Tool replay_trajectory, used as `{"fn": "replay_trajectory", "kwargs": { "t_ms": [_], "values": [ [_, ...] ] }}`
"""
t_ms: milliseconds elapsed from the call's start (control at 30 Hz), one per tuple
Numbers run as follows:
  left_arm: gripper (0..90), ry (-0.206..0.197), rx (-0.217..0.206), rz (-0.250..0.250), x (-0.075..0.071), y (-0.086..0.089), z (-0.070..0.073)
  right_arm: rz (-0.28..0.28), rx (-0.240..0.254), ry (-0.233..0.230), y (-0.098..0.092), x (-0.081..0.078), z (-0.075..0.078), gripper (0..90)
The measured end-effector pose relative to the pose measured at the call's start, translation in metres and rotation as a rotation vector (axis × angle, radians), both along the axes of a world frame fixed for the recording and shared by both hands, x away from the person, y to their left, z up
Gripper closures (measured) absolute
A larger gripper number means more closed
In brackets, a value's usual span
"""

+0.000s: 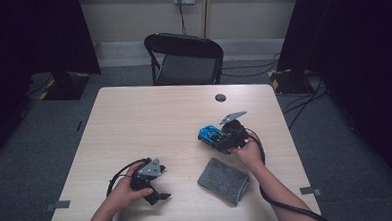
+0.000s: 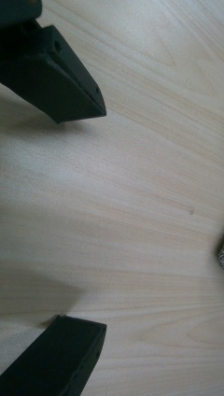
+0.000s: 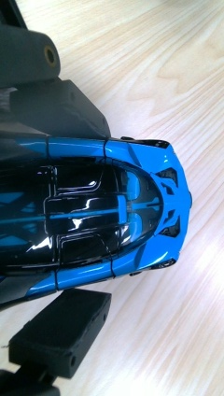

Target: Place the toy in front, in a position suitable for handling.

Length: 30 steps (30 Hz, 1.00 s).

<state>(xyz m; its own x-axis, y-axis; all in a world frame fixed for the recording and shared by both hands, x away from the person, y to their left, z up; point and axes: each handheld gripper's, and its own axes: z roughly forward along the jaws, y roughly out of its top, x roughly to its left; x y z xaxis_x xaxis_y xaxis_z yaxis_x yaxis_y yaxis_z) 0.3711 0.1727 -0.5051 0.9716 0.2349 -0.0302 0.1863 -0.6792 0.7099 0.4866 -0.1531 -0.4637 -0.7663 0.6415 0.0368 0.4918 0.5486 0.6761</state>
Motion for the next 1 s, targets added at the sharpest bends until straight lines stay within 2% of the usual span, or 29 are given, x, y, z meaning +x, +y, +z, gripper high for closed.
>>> {"fn": "replay_trajectory", "kwargs": {
  "t_ms": [200, 367, 533, 600, 767, 1000],
  "values": [
    [0.0, 0.000, 0.000, 0.000, 0.000, 0.000, 0.000, 0.019, 0.004, 0.001, 0.019, 0.012, -0.002, 18.2],
    [0.0, 0.000, 0.000, 0.000, 0.000, 0.000, 0.000, 0.043, -0.021, 0.000, 0.040, 0.020, -0.012, 18.1],
    [0.0, 0.002, -0.003, 0.002, 0.000, 0.000, 0.000, 0.053, -0.036, 0.002, 0.052, 0.024, -0.022, 18.1],
    [0.0, 0.002, -0.003, 0.002, 0.000, 0.000, 0.000, 0.059, -0.050, 0.002, 0.054, 0.025, -0.025, 18.1],
    [0.0, 0.002, -0.002, 0.003, 0.000, 0.000, 0.000, 0.068, -0.051, -0.007, 0.057, 0.025, -0.026, 18.1],
    [0.0, 0.002, -0.003, 0.003, 0.000, 0.000, 0.000, 0.080, -0.051, 0.008, 0.054, 0.027, -0.027, 18.0]
  ]
}}
